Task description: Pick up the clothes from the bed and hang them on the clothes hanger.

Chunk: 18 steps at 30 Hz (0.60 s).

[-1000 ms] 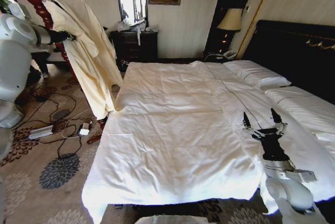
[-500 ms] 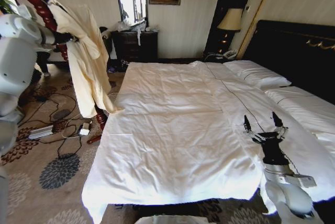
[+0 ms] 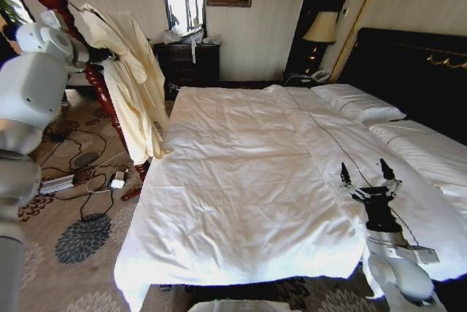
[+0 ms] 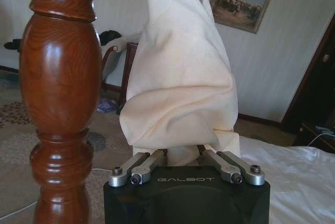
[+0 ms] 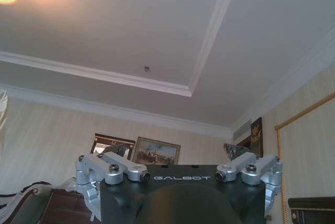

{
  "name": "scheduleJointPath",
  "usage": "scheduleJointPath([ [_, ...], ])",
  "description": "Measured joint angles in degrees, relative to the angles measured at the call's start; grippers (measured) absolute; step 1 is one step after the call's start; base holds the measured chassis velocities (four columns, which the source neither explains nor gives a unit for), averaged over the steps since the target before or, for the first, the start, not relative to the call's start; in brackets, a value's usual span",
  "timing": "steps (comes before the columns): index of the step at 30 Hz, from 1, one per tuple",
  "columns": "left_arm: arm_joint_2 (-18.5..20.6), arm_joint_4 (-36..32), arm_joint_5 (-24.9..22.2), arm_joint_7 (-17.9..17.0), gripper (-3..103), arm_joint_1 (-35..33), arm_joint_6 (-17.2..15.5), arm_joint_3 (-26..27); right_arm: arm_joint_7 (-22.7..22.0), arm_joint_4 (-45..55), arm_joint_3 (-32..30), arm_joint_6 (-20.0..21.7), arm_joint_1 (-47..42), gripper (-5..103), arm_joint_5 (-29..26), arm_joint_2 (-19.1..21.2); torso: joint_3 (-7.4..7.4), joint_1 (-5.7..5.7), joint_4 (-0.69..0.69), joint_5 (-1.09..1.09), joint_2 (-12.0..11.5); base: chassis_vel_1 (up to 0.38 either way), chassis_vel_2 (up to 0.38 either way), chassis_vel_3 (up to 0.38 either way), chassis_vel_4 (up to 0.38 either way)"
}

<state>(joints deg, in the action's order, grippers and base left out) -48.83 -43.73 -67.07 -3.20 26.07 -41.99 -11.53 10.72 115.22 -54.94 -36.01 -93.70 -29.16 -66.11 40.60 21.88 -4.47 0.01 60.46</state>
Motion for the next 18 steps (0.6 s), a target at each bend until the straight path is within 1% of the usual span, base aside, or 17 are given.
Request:
scheduleJointPath([
  [3,0.90,-1.47,1.51,-0.09,16,-1.90,0.28,1.27,-0.02,-0.18,0.20,-0.01,0.14,100,0.09,-0.01,-0.01,-0.01,-0.01,0.02,0.00,0.000,0.000,0.000,0.000],
  [7,1.92,-4.03,1.98,-0.32,16,-4.34,0.72,3.24,-0.06,-0.30,0.47,-0.01,0.27,100,0.14,-0.06,-0.01,-0.01,-0.01,0.03,0.00,0.000,0.000,0.000,0.000],
  [8,2.57,-5.59,2.29,-0.61,14,-5.59,1.45,4.11,-0.08,-0.34,0.60,-0.01,0.31,100,0.20,-0.07,-0.01,-0.01,-0.01,0.02,0.01,0.000,0.000,0.000,0.000],
  [9,2.57,-5.59,2.29,-0.61,14,-5.59,1.45,4.11,-0.08,-0.34,0.60,-0.01,0.31,100,0.20,-0.07,-0.01,-0.01,-0.01,0.02,0.01,0.000,0.000,0.000,0.000],
  [10,2.71,-5.93,2.37,-0.69,19,-5.98,1.63,4.28,-0.09,-0.35,0.65,-0.01,0.32,100,0.24,-0.07,0.00,-0.02,0.02,-0.01,0.00,0.000,0.000,0.000,0.000],
  [11,2.99,-6.54,2.63,-1.01,24,-6.59,2.41,4.76,-0.11,-0.37,0.70,-0.01,0.30,100,0.31,-0.08,0.02,-0.01,0.04,-0.12,0.00,0.000,0.000,0.000,0.000],
  [12,3.49,-7.84,2.80,-1.39,30,-7.30,3.62,5.57,-0.13,-0.36,0.75,0.00,0.28,100,0.43,-0.12,0.02,0.00,0.04,-0.11,0.00,0.000,0.000,0.000,0.000],
  [13,3.93,-8.96,2.86,-2.01,30,-7.82,4.17,6.06,-0.13,-0.36,0.78,0.00,0.25,100,0.52,-0.20,0.02,0.01,0.04,-0.04,0.00,0.000,0.000,0.000,0.000],
  [14,3.93,-8.96,2.86,-2.01,30,-7.82,4.17,6.06,-0.13,-0.36,0.78,0.00,0.25,100,0.52,-0.20,0.02,0.01,0.04,-0.04,0.00,0.000,0.000,0.000,0.000],
  [16,4.60,-10.70,2.94,-3.33,41,-8.62,4.54,6.77,-0.14,-0.37,0.78,0.00,0.19,100,0.58,-0.37,0.02,0.00,0.01,-0.04,0.00,0.000,0.000,0.000,0.000],
  [17,5.70,-13.34,2.91,-4.49,46,-9.88,4.83,7.94,-0.16,-0.35,0.79,0.01,0.11,100,0.63,-0.72,0.01,-0.01,-0.04,0.00,0.00,0.000,0.000,0.000,0.000],
  [18,6.52,-15.09,2.87,-5.03,52,-10.77,5.02,8.60,-0.16,-0.34,0.80,0.00,0.07,100,0.65,-0.95,0.01,-0.01,-0.04,-0.01,0.00,0.000,0.000,0.000,0.000],
])
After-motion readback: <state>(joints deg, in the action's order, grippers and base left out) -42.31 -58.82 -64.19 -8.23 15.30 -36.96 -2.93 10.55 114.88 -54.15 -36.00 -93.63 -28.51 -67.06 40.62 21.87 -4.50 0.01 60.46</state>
